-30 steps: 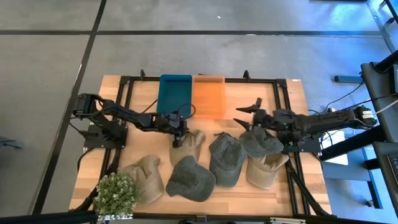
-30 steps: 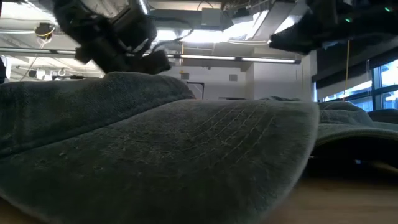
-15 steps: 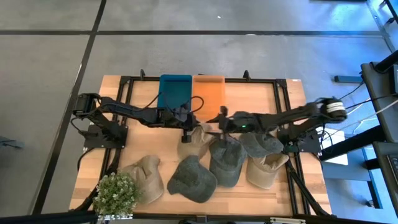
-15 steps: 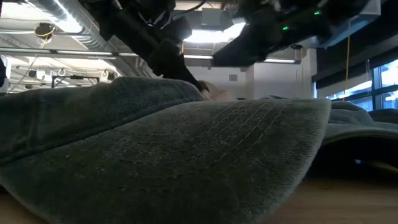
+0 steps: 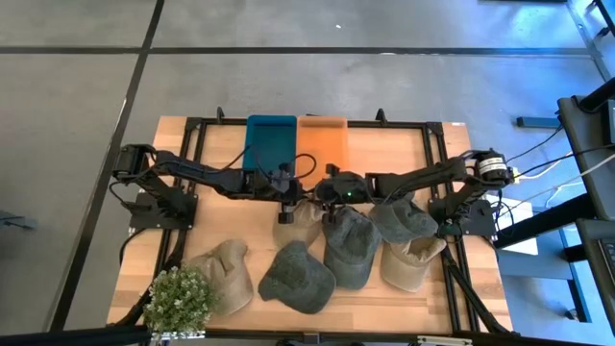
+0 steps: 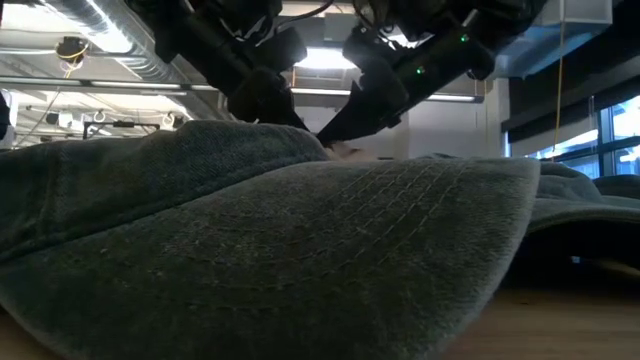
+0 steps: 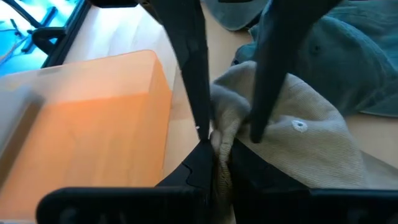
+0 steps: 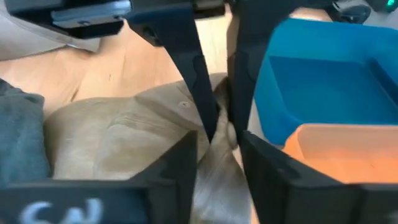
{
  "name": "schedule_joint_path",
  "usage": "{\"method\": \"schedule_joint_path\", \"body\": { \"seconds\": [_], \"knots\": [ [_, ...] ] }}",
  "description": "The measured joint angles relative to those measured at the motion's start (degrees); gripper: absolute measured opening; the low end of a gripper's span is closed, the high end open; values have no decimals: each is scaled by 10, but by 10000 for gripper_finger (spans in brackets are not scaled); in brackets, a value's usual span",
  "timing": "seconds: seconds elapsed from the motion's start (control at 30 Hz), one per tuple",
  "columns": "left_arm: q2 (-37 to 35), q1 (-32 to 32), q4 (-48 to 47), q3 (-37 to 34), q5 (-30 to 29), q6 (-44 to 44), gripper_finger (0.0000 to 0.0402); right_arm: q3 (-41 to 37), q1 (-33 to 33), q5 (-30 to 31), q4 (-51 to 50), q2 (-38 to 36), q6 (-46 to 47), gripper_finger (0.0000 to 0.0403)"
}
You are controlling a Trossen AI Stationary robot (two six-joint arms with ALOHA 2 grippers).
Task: Pick & Place hat
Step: Put the middle brown cap into the orange bin
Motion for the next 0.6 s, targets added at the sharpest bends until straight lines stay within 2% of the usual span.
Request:
{"method": "schedule_joint_path", "body": {
  "seconds": [0.13, 0.2, 0.6],
  "knots": [
    [0, 0, 0, 0, -8, 0, 28, 0, -1, 4, -5, -1, -1, 33],
    [0, 0, -1, 0, -8, 0, 28, 0, -3, 4, -10, -1, -2, 12],
    [0, 0, 18, 1, -13, -3, 66, -2, -10, 0, -22, 0, 0, 10]
  ]
}}
